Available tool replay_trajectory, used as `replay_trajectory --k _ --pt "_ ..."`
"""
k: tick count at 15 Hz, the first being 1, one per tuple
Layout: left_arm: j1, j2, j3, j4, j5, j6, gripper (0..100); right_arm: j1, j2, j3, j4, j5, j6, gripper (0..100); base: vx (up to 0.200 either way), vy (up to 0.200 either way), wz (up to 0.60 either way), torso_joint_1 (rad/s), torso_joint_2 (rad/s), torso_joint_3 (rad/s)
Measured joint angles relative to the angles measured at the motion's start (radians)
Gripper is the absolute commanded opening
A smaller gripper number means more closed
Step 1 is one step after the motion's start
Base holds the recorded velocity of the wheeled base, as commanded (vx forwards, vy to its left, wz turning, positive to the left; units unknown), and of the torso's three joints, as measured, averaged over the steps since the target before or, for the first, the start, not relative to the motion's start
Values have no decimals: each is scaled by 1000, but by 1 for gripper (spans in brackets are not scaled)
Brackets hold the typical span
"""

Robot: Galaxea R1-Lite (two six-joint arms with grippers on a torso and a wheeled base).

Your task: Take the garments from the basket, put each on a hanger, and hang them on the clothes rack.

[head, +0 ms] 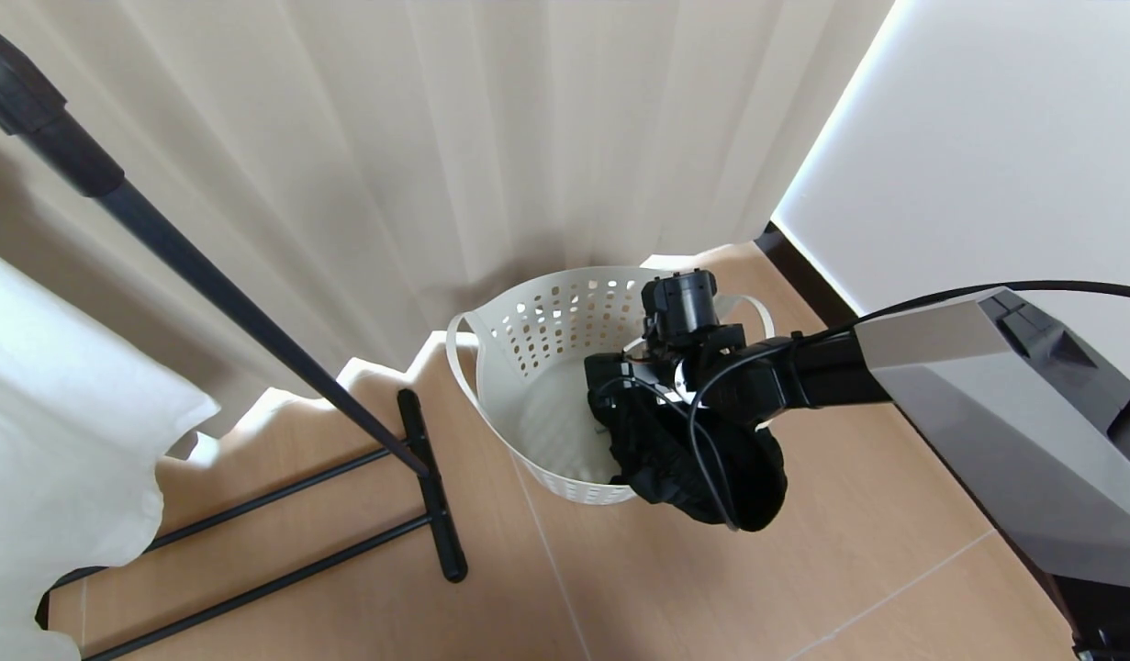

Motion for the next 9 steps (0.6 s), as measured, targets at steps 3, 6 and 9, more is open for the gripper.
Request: replay_trajectory --k 3,6,9 --pt "0 0 0 0 0 0 100 -8 6 -8 -4 -13 1 0 0 0 0 0 0 0" --pt "0 0 0 0 0 0 100 -10 13 -8 -8 -14 6 0 0 0 0 0 0 0" --pt "0 0 0 0 0 0 100 -10 -15 5 -7 -13 38 0 0 0 0 0 0 0"
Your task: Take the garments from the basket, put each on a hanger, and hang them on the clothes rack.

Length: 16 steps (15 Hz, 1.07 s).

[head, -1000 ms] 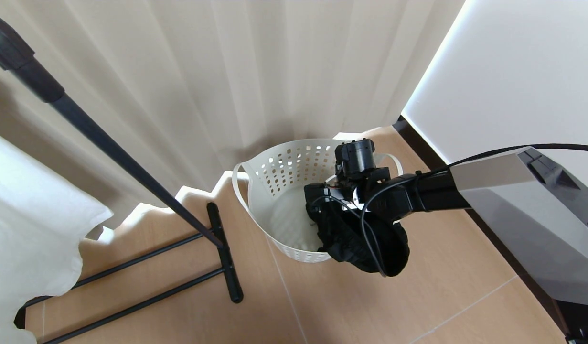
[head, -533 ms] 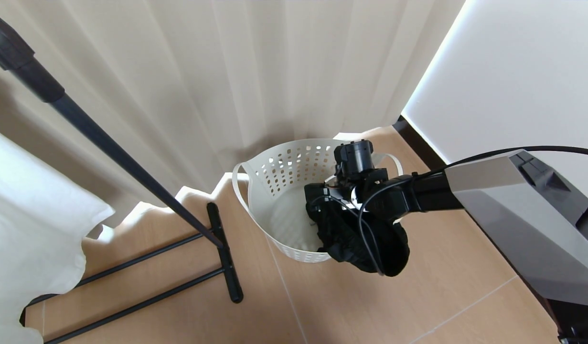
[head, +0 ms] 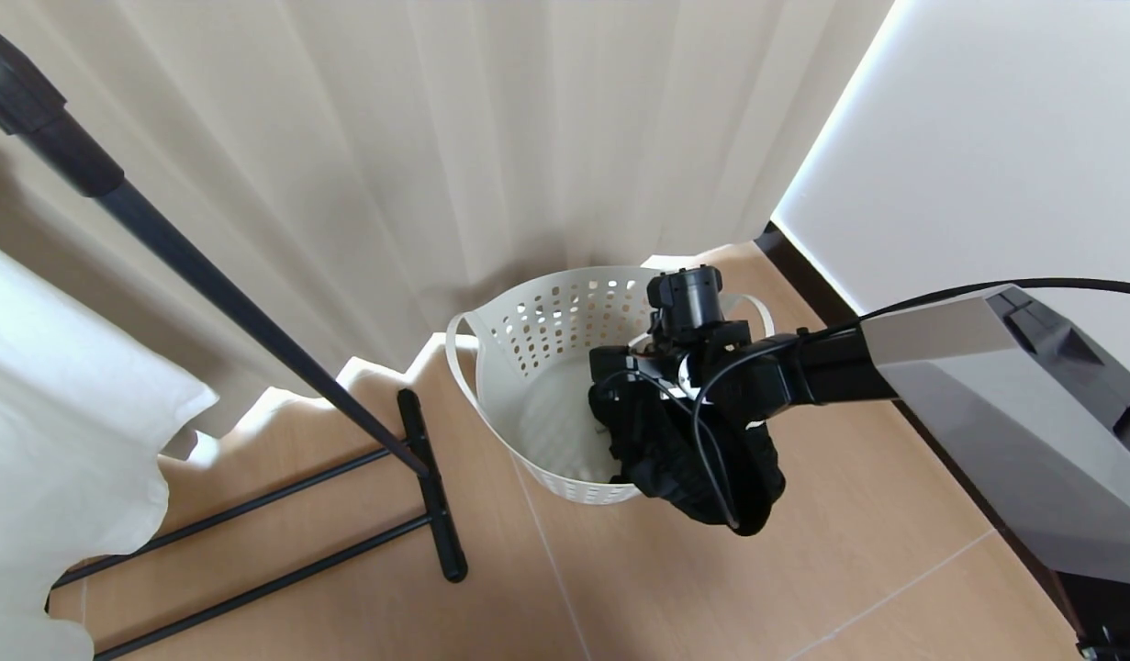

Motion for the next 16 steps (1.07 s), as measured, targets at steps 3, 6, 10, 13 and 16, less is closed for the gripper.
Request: replay_trajectory --k 3,6,10,13,16 --pt "0 0 0 0 0 0 100 0 -90 63 5 1 137 0 0 0 0 0 0 0" --pt "0 0 0 0 0 0 100 15 -264 219 8 2 390 0 0 0 0 0 0 0" --pt "0 0 0 0 0 0 100 48 -555 442 0 28 765 0 0 0 0 0 0 0" --pt "0 0 0 0 -1 3 100 149 -732 624 -6 69 1211 0 0 0 0 0 0 0" --pt "0 1 0 -2 -5 8 100 194 -857 800 -98 123 1387 0 0 0 0 0 0 0"
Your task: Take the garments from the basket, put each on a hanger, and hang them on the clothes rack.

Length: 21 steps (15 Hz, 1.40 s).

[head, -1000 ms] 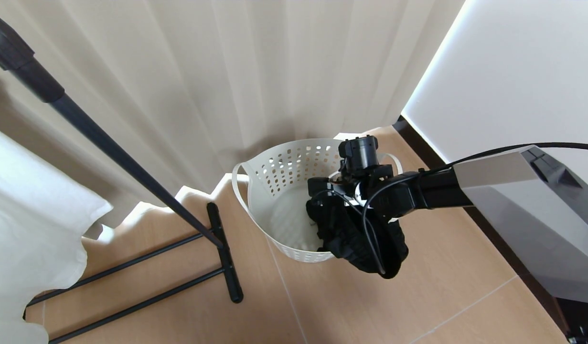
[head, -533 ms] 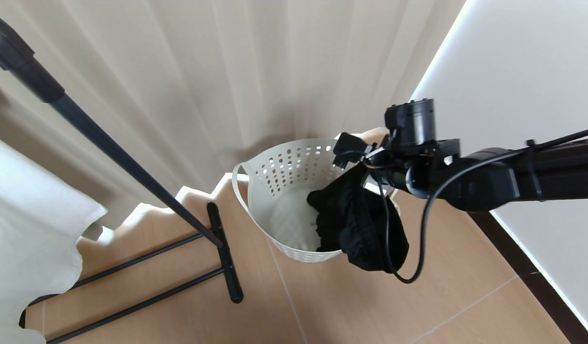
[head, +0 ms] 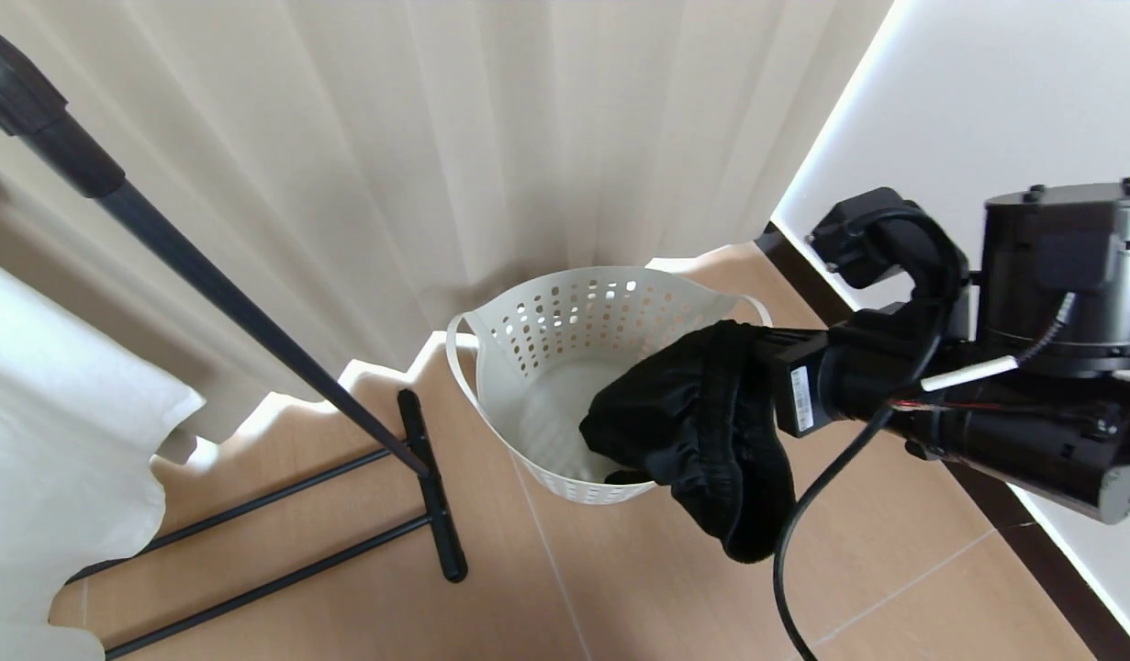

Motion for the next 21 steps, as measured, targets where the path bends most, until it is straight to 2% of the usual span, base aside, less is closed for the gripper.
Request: replay_trajectory --k 2,4,16,21 --pt "-1 0 0 0 -1 0 100 -12 -50 108 -139 69 18 0 0 0 0 0 0 0" --pt "0 0 0 0 -2 0 100 -20 -59 160 -222 98 17 0 0 0 0 0 0 0" --pt "0 1 0 1 -2 -1 100 -24 -59 199 -229 97 -19 0 0 0 0 0 0 0" --pt "0 1 0 1 -2 -1 100 -26 -61 200 -229 97 -19 0 0 0 0 6 3 150"
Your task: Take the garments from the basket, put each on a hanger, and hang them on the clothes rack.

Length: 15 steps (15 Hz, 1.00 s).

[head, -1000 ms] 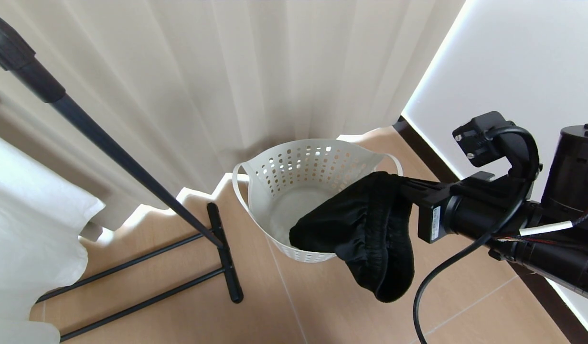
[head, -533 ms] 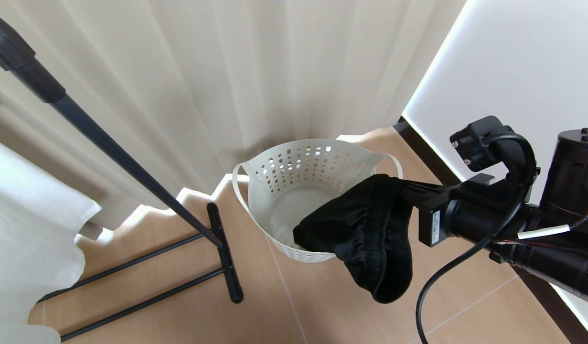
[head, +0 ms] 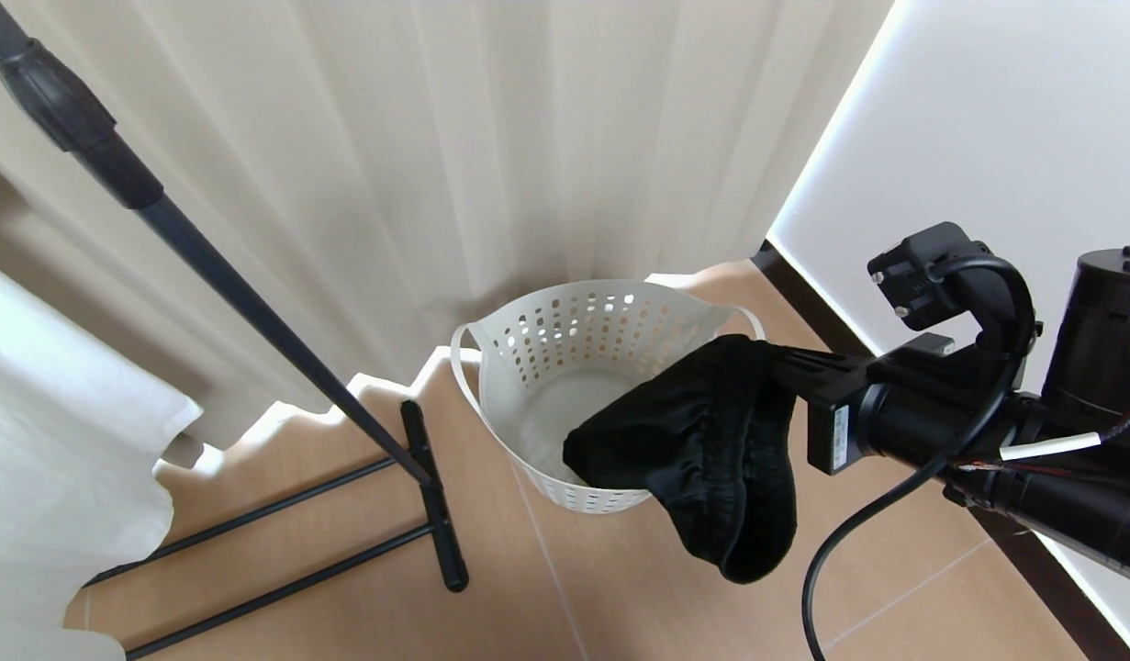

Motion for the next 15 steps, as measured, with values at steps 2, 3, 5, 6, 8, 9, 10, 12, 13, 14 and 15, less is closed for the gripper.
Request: replay_trajectory --k 2,3,5,6,8,9,10,12,13,14,15 --pt "0 0 0 0 3 -1 100 0 -1 0 0 0 0 0 0 0 0 2 2 195" --pt "0 0 0 0 3 -2 100 0 -2 0 0 0 0 0 0 0 0 2 2 198" --pt "0 0 0 0 5 -3 100 0 -8 0 1 0 0 0 0 0 0 0 7 200" --pt "0 0 0 0 6 -3 100 0 -11 1 1 0 0 0 0 0 0 2 2 207" --pt "0 0 0 1 5 -3 100 0 -17 5 2 0 -1 0 0 0 0 7 -68 122" --pt "0 0 0 0 5 -3 100 -1 -19 6 2 0 -1 0 0 0 0 22 -276 -46" --pt "0 0 0 -1 5 -3 100 -4 -19 6 2 0 -1 0 0 0 0 27 -364 -110" --pt "0 0 0 0 5 -3 100 -7 -21 7 1 0 -1 0 0 0 0 53 -410 -134" --pt "0 0 0 0 5 -3 100 -8 -22 7 1 0 -1 0 0 0 0 85 -442 -149" --pt "0 0 0 0 5 -3 100 -8 -23 7 1 0 -1 0 0 0 0 80 -432 -149" --pt "0 0 0 0 5 -3 100 -8 -23 8 1 0 -1 0 0 0 0 100 -442 -154"
